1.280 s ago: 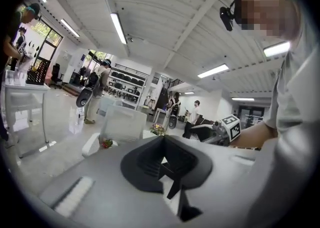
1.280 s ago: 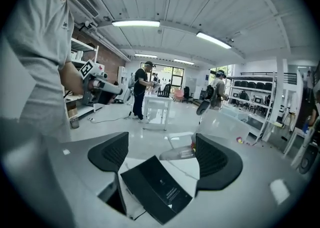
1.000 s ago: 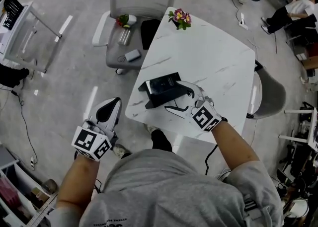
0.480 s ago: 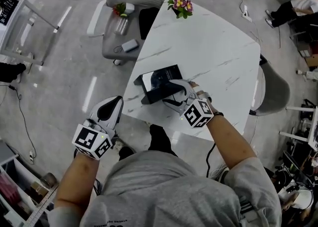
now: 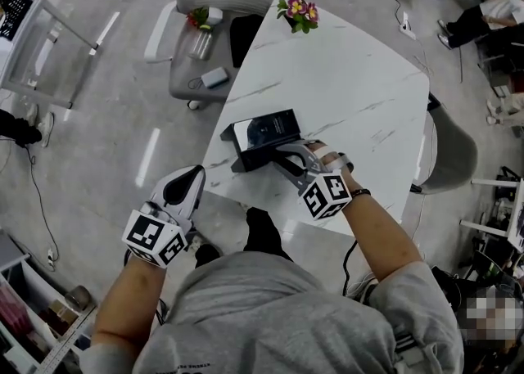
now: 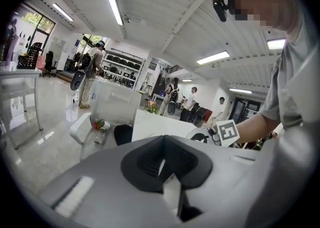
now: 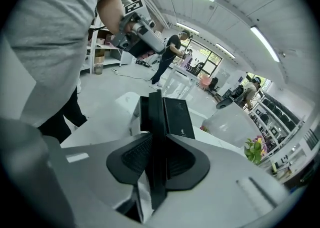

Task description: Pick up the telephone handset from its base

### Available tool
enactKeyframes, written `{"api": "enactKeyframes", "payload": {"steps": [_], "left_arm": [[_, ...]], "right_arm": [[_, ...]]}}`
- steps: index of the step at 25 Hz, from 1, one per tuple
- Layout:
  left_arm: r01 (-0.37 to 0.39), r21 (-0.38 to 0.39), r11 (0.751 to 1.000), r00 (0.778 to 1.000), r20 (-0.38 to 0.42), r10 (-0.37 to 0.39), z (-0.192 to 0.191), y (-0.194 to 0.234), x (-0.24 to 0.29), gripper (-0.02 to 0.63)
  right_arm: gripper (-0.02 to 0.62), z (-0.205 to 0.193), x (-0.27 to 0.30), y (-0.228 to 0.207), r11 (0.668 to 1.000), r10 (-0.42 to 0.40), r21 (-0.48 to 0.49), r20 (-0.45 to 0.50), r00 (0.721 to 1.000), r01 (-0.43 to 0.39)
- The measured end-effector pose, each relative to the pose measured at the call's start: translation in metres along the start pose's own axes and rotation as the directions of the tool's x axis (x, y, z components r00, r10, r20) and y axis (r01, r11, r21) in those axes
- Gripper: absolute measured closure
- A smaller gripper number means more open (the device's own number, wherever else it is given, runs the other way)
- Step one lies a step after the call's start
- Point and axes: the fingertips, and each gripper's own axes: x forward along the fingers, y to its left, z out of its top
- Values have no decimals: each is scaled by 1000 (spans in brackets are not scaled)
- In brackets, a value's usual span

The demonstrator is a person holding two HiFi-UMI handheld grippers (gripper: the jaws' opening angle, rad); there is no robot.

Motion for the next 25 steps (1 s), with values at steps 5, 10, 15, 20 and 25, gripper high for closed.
{"api": "enactKeyframes", "payload": {"steps": [5, 10, 15, 20, 25], "left_arm": [[-12, -7, 1000, 1000, 21, 12, 10, 2, -10, 555], [-30, -7, 1000, 998, 62, 30, 26, 6, -32, 555], [-66, 1, 998, 989, 129, 66, 58, 13, -63, 555], [-113, 23, 993, 971, 216, 106, 98, 22, -106, 555], [-180, 42, 983, 942, 295, 160, 138, 34, -161, 555]], "right_arm": [[520, 11, -17, -9, 997, -15, 70, 23, 1000, 13], [520, 44, -39, -33, 989, -66, 138, 87, 994, 54], [520, 91, -67, -62, 969, -129, 230, 179, 975, 86], [520, 158, -97, -97, 944, -197, 315, 305, 932, 96], [520, 223, -121, -122, 917, -233, 394, 404, 885, 61]]}}
